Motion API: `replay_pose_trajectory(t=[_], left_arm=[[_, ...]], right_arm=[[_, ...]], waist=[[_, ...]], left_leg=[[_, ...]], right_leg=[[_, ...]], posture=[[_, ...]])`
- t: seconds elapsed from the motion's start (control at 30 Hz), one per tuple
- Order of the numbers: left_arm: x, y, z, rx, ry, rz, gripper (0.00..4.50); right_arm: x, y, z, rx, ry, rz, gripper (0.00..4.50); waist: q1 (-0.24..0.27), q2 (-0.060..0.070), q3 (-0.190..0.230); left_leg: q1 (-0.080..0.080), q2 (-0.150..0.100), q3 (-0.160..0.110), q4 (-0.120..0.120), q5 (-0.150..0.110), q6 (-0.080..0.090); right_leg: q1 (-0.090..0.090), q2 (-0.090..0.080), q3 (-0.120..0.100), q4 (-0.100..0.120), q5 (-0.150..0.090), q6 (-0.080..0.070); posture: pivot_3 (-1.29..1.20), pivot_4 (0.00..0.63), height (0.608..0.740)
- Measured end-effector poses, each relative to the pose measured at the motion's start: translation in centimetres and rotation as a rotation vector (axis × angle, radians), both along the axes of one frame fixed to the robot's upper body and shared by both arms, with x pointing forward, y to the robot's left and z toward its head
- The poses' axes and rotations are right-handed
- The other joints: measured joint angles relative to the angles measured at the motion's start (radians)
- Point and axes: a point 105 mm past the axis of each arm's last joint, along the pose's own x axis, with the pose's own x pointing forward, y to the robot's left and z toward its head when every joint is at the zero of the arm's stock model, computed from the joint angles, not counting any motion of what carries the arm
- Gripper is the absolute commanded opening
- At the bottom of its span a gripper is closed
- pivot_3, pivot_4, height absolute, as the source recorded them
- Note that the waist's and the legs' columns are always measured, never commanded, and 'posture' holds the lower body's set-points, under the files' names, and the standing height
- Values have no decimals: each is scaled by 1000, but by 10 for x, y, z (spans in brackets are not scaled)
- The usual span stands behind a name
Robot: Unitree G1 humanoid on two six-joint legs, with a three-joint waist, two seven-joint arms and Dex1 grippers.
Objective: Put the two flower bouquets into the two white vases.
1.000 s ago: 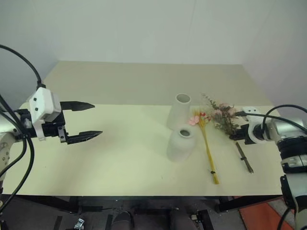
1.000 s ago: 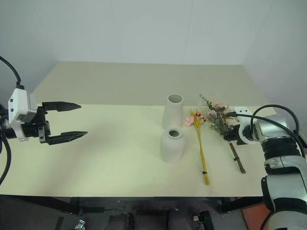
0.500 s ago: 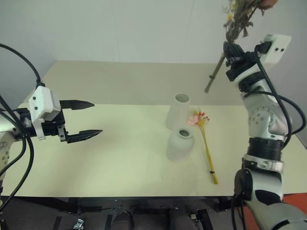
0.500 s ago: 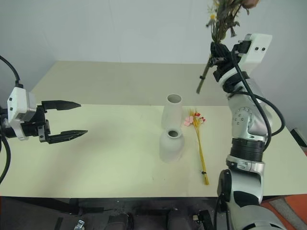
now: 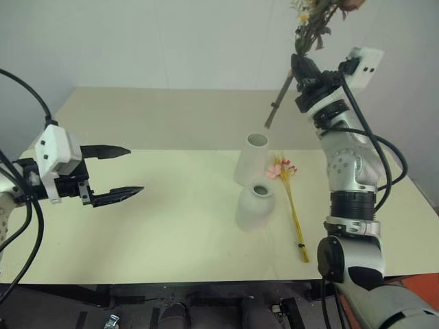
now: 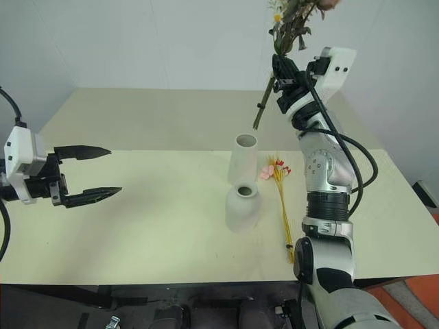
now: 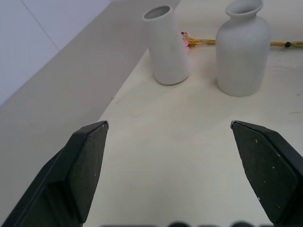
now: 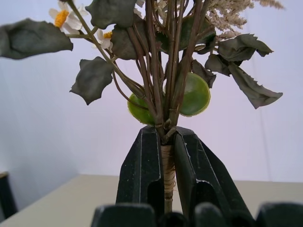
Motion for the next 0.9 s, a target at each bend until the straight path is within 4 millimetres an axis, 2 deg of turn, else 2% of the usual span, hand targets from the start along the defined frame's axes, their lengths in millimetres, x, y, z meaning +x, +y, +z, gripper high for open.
replay_pose_trajectory(t=[0.27,0.37,0.73,0.8,0.9], left_arm=[[-3,1,1,-8,-10,13,4500],[-3,1,0,-11,-7,18,4500],[-3,1,1,-16,-8,26,4500],[-3,1,1,-16,-8,26,4500],[-4,1,1,-16,-8,26,4500]], right_arm=[[-5,24,-14,-41,15,77,178],[-3,23,-22,-40,36,74,178],[2,19,-31,-62,39,60,178],[3,20,-41,-75,52,61,178],[3,23,-61,-88,87,69,1150]], waist=[[2,0,0],[2,0,0],[-1,0,0],[0,0,0],[0,0,0]], left_leg=[[1,0,0,0,0,0],[1,0,0,0,0,0],[3,0,0,0,0,0],[3,0,0,0,0,0],[3,0,0,0,0,0]], right_leg=[[0,0,0,2,0,0],[0,0,0,4,-1,-1],[0,1,0,7,-2,-2],[0,0,0,7,-3,-2],[0,0,0,7,-3,-2]], posture=[[0,150,740],[0,150,740],[0,150,740],[0,150,740],[0,150,740]])
